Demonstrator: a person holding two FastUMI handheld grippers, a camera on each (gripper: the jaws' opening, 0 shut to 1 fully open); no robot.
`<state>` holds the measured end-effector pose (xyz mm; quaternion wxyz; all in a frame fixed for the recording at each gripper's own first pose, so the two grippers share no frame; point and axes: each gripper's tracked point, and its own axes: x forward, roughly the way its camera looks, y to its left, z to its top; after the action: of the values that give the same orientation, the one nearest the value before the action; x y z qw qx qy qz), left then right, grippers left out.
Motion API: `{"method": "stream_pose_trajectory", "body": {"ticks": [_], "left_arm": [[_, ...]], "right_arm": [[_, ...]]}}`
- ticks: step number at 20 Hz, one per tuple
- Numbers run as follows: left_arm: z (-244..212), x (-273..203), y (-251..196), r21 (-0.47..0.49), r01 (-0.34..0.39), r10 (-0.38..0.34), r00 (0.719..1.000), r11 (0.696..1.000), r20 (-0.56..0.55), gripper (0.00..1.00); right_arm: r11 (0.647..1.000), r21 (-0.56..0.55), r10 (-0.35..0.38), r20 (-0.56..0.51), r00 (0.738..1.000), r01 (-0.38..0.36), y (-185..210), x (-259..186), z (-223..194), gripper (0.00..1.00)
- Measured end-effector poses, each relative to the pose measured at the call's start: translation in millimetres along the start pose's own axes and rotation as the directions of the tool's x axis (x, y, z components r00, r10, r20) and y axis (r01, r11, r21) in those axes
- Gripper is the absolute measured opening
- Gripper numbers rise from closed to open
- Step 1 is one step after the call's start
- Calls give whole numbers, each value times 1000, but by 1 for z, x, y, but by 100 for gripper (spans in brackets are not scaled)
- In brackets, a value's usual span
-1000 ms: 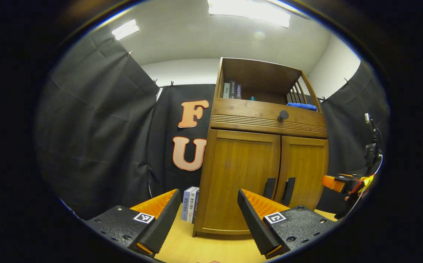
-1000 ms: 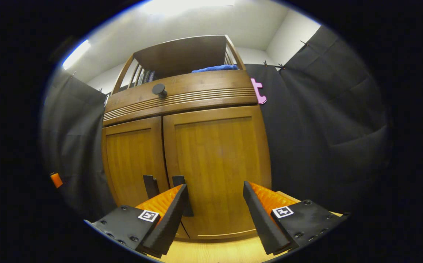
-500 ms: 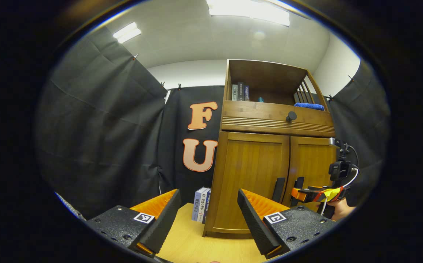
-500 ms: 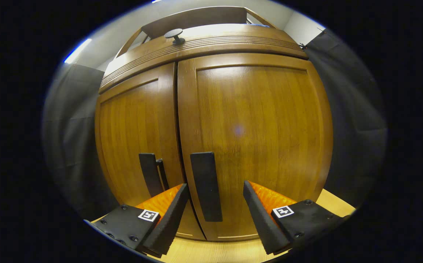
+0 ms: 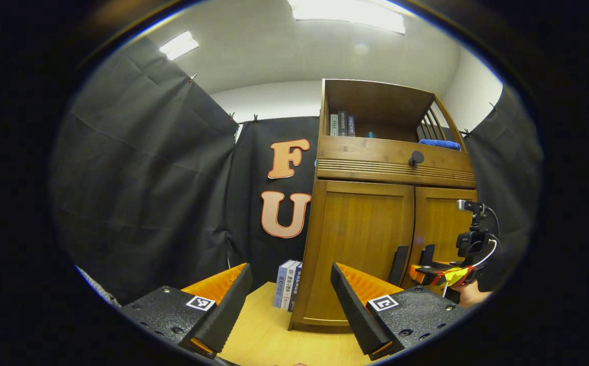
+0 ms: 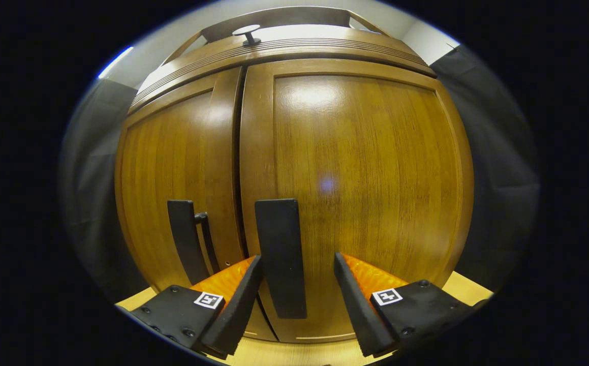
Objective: Open the right door of the double-door shoe cabinet with the right hand, and open the left door with the left hand.
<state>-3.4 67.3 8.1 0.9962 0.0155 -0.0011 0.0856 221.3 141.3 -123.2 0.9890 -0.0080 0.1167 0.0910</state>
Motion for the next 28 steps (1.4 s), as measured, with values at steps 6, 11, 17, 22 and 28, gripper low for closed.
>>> {"method": "stream_pose_trajectory", "body": {"ticks": [6, 11, 17, 22, 28], "left_arm": [[3, 5, -9, -23, 28, -28, 1000, 999, 8, 94], [7, -1, -6, -38, 29, -28, 999, 999, 15, 91], [15, -11, -14, -21, 53, -53, 998, 998, 40, 98], [16, -23, -16, -30, 65, -64, 997, 997, 36, 91], [16, -30, -18, -18, 61, -61, 998, 998, 30, 91]], "right_arm": [[998, 31, 49, -18, 999, -48, 12, 4, -2, 73], [994, 31, 107, -50, 993, -106, 14, 3, -5, 33], [995, 3, 101, -78, 992, -101, 14, 3, -7, 26], [994, -10, 109, -90, 990, -110, 14, -5, -5, 26], [990, 0, 140, -89, 986, -141, 12, -31, 0, 22]]}}
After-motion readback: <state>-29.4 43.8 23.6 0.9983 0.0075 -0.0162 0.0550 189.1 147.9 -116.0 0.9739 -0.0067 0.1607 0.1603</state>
